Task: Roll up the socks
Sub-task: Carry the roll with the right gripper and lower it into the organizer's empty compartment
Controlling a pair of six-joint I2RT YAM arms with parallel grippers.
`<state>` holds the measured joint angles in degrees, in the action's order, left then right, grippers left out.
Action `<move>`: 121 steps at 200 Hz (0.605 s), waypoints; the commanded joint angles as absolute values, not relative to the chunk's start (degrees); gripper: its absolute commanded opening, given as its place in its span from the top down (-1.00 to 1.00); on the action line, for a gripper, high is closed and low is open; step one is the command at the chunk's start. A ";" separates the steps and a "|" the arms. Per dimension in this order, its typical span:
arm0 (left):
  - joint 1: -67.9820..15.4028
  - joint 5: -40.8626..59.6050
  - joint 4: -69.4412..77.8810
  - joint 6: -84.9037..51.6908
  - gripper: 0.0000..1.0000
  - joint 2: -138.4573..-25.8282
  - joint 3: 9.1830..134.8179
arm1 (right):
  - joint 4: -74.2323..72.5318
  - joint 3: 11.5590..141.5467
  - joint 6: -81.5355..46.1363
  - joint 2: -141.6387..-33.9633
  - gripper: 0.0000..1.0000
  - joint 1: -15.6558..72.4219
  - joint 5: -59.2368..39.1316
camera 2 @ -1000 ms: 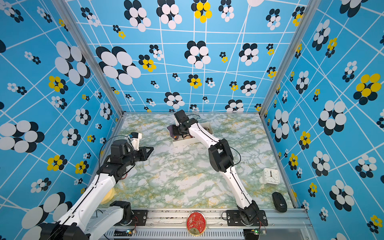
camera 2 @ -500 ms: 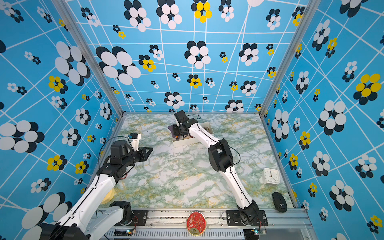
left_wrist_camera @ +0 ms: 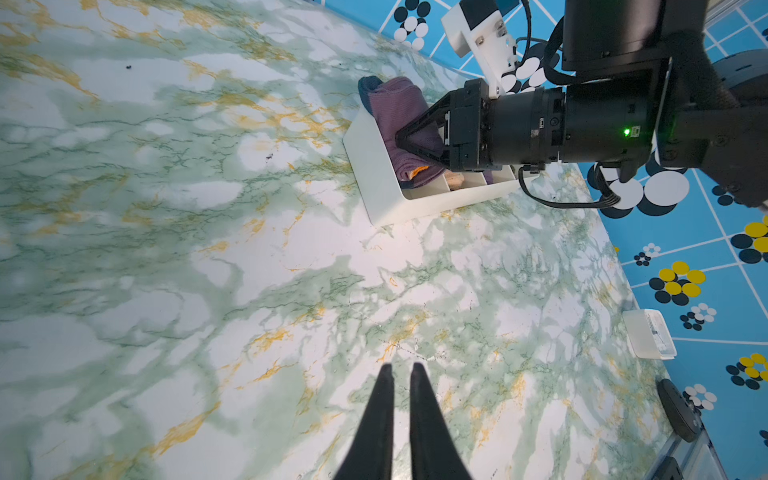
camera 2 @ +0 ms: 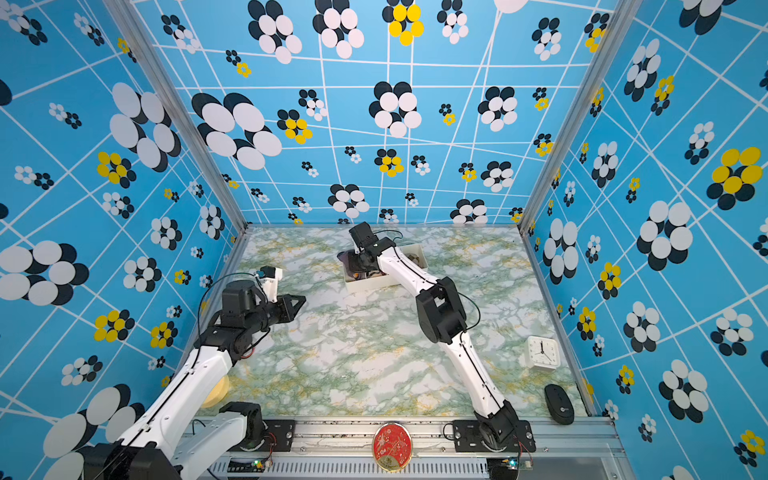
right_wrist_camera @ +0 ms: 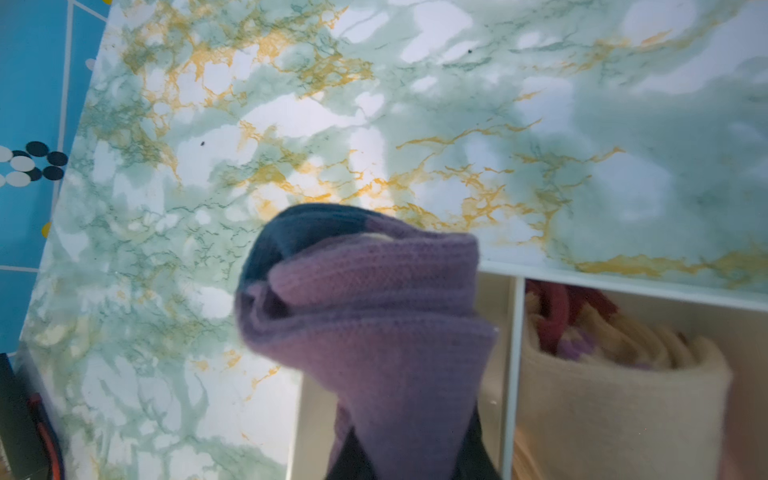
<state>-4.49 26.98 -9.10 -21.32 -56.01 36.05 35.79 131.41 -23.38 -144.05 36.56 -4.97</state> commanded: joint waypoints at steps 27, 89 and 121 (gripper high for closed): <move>-3.87 28.39 -10.28 -20.13 0.76 -56.82 36.28 | 41.25 124.73 -23.29 -140.58 1.00 35.71 -0.88; -3.87 28.83 -10.71 -20.13 0.77 -56.69 36.32 | 44.56 125.50 -23.04 -140.97 1.00 35.75 0.00; -3.91 29.07 -10.44 -20.32 0.77 -56.86 36.25 | 46.21 126.91 -22.15 -141.97 1.00 35.81 0.00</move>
